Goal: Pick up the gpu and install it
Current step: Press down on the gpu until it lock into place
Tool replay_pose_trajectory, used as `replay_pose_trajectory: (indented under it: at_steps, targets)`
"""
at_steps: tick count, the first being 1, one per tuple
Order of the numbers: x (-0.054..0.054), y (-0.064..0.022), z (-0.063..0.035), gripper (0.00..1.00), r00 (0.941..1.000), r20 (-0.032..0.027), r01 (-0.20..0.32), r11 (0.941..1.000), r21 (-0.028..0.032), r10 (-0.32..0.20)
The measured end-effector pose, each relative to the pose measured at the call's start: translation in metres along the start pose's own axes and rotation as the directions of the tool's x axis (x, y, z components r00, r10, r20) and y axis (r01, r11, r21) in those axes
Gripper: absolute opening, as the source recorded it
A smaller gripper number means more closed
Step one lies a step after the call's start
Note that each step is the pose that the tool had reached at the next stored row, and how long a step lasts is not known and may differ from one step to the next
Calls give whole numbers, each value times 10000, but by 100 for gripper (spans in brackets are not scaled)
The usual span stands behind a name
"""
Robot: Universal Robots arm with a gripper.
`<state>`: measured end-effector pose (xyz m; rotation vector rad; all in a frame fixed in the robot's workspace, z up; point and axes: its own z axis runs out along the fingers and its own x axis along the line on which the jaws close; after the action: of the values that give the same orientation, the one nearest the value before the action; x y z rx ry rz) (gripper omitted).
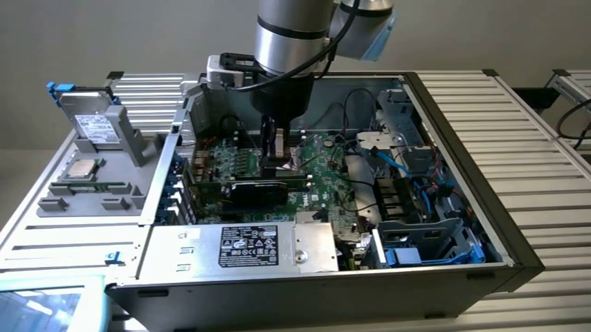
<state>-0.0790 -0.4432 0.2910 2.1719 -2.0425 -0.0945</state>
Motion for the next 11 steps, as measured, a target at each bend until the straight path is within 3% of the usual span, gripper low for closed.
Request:
replay_pose_trajectory:
  at_steps: [6, 11]
  targets:
    - [-1, 10, 1, 12, 10000, -2, 1, 10000, 1, -1]
    - [-27, 127, 21, 12, 10000, -9, 2, 10000, 79, -2]
